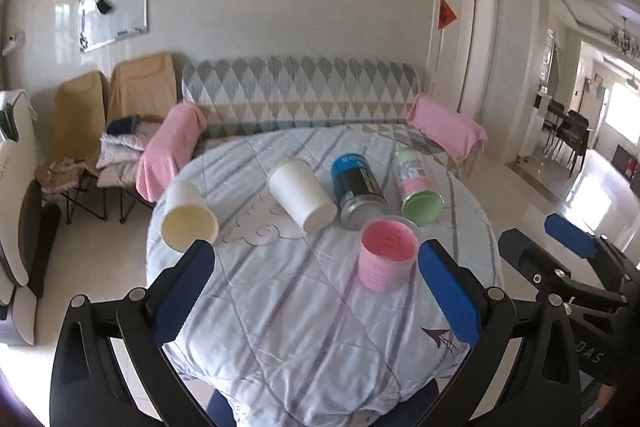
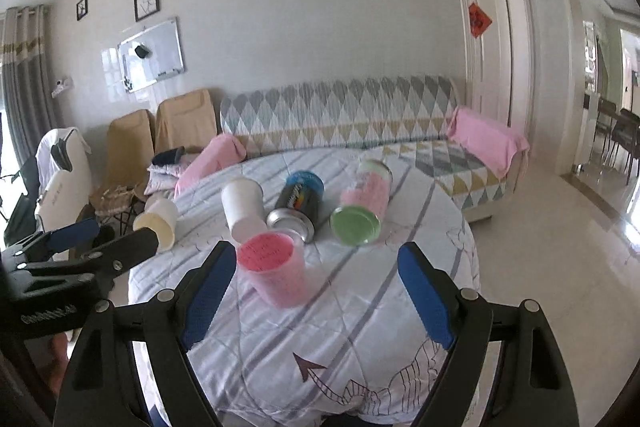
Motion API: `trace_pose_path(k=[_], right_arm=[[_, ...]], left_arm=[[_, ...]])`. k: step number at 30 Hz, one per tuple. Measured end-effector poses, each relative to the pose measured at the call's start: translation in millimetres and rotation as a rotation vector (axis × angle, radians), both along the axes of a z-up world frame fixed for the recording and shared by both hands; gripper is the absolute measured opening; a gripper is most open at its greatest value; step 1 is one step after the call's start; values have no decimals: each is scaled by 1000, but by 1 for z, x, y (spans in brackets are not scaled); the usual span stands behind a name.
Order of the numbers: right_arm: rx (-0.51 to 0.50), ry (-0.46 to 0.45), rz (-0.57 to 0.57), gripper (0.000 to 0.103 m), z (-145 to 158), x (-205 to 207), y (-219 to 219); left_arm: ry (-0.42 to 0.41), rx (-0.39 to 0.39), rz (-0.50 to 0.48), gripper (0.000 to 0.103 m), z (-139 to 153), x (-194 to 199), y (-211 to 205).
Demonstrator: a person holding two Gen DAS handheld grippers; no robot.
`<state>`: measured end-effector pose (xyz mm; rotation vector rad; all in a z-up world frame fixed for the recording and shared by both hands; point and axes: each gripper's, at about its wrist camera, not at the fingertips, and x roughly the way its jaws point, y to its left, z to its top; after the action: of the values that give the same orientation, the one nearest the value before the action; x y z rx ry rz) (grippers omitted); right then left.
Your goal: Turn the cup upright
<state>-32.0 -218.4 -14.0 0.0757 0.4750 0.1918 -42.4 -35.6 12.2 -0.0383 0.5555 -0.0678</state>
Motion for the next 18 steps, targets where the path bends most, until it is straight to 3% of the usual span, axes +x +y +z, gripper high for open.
trace_pose_path(k=[7, 18], right_arm=[[-11, -82, 6, 84, 11, -16, 13], [-30, -66, 11, 84, 9, -14, 23]], left_arm=[[-26, 25, 41, 103, -1, -7, 9], [-34, 12, 36, 103, -2, -10, 18]])
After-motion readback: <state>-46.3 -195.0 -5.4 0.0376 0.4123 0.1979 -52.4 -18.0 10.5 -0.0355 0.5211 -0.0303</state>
